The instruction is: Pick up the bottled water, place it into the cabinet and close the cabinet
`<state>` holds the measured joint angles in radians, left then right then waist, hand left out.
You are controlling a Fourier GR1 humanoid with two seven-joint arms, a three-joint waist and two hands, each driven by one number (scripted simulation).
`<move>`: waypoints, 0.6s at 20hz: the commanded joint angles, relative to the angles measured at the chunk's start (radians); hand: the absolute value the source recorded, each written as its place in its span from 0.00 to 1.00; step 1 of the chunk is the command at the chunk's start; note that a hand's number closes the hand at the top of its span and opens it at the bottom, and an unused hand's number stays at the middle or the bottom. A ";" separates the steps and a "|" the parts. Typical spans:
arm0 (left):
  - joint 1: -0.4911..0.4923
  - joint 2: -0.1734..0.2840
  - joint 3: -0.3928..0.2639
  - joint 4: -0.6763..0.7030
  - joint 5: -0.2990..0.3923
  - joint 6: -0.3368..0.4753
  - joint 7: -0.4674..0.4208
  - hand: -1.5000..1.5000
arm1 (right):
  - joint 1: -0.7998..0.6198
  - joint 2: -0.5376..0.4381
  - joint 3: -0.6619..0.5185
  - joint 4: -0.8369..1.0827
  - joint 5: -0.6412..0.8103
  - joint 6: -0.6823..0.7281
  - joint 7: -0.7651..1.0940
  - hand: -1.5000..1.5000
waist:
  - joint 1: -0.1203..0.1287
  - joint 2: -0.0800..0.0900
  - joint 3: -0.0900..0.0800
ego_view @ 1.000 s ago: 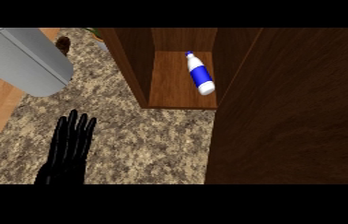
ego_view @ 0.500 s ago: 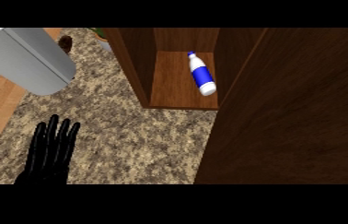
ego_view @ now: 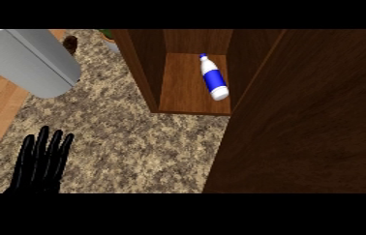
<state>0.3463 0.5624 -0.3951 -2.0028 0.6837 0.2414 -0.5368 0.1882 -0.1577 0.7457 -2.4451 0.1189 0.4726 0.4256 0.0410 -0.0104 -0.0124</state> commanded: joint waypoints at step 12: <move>0.034 0.037 0.046 -0.012 0.033 -0.065 -0.014 0.00 | -0.154 0.148 0.044 0.095 0.031 -0.133 0.057 1.00 | 0.044 0.015 -0.002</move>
<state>0.3693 0.5896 -0.3580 -2.0093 0.7109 0.1874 -0.5501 0.1117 -0.1868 0.7399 -2.4426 0.1040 0.4943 0.4385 0.0737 0.0026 -0.0143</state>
